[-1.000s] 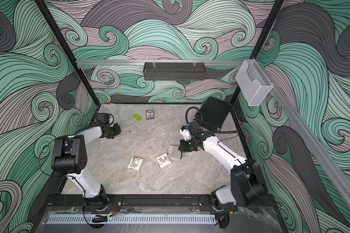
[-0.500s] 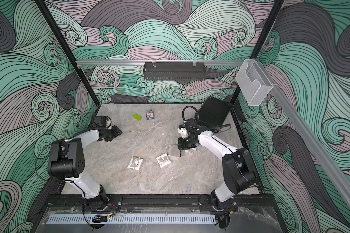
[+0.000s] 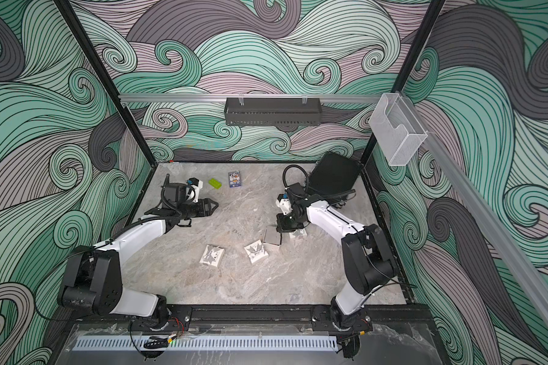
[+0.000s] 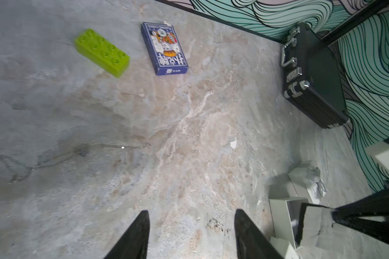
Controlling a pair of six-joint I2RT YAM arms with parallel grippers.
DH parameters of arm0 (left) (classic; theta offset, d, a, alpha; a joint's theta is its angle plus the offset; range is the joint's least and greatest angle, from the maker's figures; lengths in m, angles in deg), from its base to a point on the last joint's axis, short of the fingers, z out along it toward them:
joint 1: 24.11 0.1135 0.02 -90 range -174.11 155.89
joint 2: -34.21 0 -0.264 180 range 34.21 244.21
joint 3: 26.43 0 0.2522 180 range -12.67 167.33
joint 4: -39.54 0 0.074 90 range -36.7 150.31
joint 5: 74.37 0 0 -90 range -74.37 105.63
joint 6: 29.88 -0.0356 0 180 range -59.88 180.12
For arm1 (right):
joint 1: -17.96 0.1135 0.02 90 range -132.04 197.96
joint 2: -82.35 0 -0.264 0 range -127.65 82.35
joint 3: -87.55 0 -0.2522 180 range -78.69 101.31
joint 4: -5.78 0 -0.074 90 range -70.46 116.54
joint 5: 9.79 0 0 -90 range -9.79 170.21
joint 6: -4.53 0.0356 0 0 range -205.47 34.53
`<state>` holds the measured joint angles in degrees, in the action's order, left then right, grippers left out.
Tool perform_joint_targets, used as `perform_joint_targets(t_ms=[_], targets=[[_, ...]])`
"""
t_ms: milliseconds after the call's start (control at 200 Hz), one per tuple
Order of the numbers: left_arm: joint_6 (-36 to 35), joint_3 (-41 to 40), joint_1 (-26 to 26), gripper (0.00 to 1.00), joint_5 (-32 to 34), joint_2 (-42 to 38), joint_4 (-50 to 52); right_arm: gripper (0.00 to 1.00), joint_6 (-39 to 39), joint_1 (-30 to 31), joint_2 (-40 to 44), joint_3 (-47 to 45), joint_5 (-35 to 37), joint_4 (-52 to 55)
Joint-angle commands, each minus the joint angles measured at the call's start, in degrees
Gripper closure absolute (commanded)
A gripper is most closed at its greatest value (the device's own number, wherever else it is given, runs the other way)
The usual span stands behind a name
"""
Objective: Take the necklace out of the lift-off lid jewelry box
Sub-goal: Place the inner lining in the jewelry box.
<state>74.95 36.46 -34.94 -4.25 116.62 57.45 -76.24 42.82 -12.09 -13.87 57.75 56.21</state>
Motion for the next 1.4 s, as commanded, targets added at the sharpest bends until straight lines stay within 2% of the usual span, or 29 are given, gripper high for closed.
perform_joint_targets(t_ms=[0, 155, 670, 781, 931, 1081, 1301, 1396], targets=[[-1.9, 0.0, -2.2, 0.41, -1.7, -0.5, -3.0, 1.0, 0.6, 0.2, -0.3, 1.3, -0.7, -0.1], [-2.4, 0.3, -4.8, 0.41, -1.7, -0.5, -3.4, 1.0, 1.0, 0.2, -0.3, 1.2, -1.0, -0.5], [-3.1, -0.6, -12.9, 0.41, 0.3, -0.5, -5.2, 0.99, 3.2, 2.7, -7.6, 1.5, 1.9, -3.9], [-3.1, -0.9, -13.9, 0.41, 0.8, -0.5, -5.3, 0.96, 2.9, 4.1, -7.5, 1.7, 4.4, -3.9], [-2.8, -1.1, -15.0, 0.41, 1.7, -0.5, -5.5, 0.75, 1.6, 6.4, -4.9, 2.3, 9.8, -2.5], [-2.8, -1.0, -15.4, 0.41, 2.3, -0.5, -5.4, 0.65, 0.1, 8.0, -2.1, 3.4, 14.5, -0.1], [-2.4, -1.2, -15.6, 0.41, 3.3, -0.5, -5.1, 0.63, -1.2, 9.4, 0.1, 4.6, 17.3, 3.0], [-2.3, -1.3, -15.6, 0.41, 3.7, -2.7, -4.9, 0.71, -1.5, 10.2, 0.9, 4.4, 17.0, 3.7]])
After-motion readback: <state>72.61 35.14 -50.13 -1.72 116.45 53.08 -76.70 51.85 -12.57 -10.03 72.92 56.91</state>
